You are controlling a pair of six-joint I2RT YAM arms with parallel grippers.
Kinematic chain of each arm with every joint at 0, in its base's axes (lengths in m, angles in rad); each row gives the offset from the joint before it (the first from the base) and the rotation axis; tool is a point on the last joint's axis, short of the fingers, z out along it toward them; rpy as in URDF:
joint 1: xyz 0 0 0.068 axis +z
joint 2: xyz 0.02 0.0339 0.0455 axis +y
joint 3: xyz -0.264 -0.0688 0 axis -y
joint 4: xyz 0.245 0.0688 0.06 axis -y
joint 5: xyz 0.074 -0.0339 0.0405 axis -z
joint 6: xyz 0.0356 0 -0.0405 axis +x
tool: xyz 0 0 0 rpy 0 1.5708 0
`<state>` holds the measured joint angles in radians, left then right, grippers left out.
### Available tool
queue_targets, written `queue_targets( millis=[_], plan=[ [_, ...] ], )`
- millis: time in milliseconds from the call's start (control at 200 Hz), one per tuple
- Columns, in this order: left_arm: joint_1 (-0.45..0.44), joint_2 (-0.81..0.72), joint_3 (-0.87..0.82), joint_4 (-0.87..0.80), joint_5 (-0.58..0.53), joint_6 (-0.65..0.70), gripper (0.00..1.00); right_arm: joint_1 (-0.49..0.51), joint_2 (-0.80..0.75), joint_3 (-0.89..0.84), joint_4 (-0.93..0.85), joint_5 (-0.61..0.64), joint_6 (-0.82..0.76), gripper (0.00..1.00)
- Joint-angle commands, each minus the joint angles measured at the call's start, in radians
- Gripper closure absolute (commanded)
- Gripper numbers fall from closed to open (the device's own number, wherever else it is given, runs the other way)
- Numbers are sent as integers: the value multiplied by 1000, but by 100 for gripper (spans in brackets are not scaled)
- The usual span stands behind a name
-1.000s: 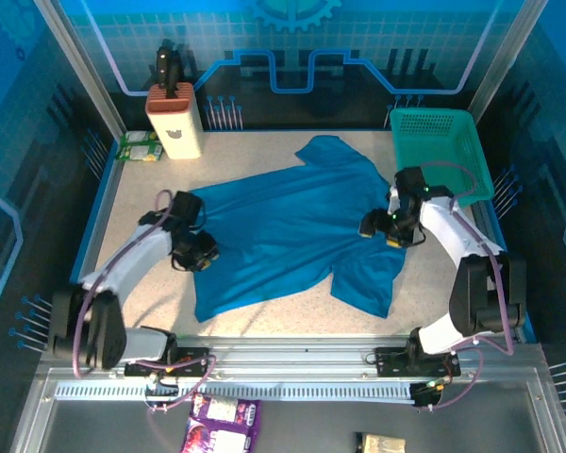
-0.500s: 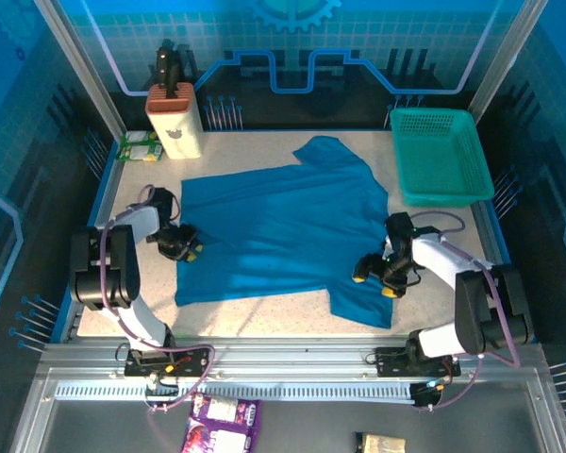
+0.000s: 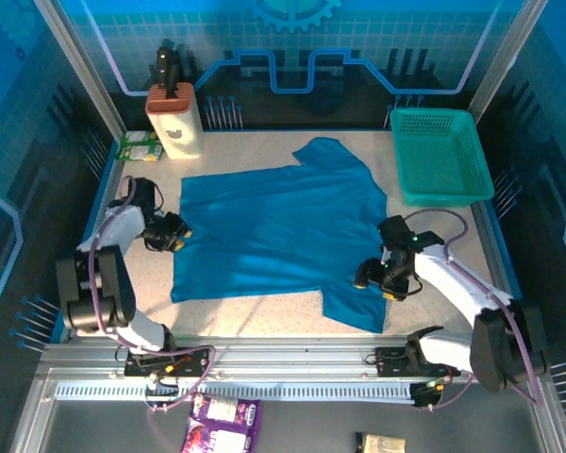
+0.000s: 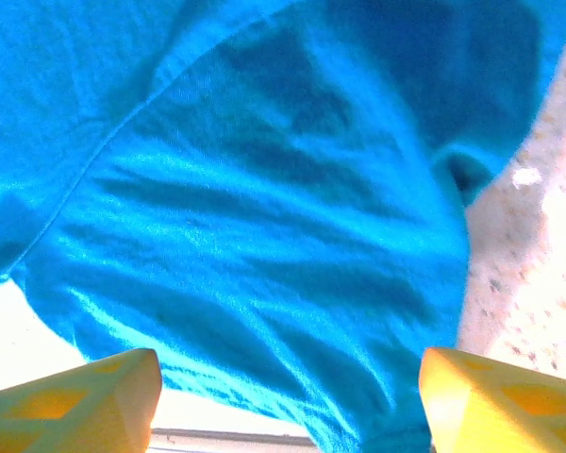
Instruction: Fold the inside-out t-shirt
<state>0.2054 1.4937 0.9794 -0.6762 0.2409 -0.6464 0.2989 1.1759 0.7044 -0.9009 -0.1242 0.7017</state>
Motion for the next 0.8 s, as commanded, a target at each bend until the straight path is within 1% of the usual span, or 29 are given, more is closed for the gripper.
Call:
queue_targets(
  millis=[0, 90, 180, 335, 400, 495, 565, 620, 795],
  plan=[
    [-39, -106, -23, -84, -50, -5, 69, 34, -86, -52, -108, 35, 96, 32],
    [-77, -168, -61, -94, -52, -37, 69, 56, -156, -127, -85, 8, 173, 42],
    [-120, -217, -101, -96, -58, -75, 69, 72, -193, -191, -46, -17, 247, 48],
    [-158, -277, -167, -93, -68, -122, 69, 94, -197, -252, -1, -28, 355, 62],
    [-161, -296, -188, -95, -69, -130, 69, 106, -197, -259, 1, -20, 393, 65],
    [-162, -329, -221, -97, -71, -149, 68, 110, -194, -277, -5, -17, 471, 64],
    [-162, -356, -241, -101, -72, -163, 68, 126, -199, -286, -10, -7, 537, 67],
    [-162, -373, -252, -105, -75, -170, 68, 147, -208, -279, -39, 23, 592, 65],
    [-162, -415, -275, -118, -85, -186, 68, 156, -203, -217, -135, 89, 632, 60]
  ],
)
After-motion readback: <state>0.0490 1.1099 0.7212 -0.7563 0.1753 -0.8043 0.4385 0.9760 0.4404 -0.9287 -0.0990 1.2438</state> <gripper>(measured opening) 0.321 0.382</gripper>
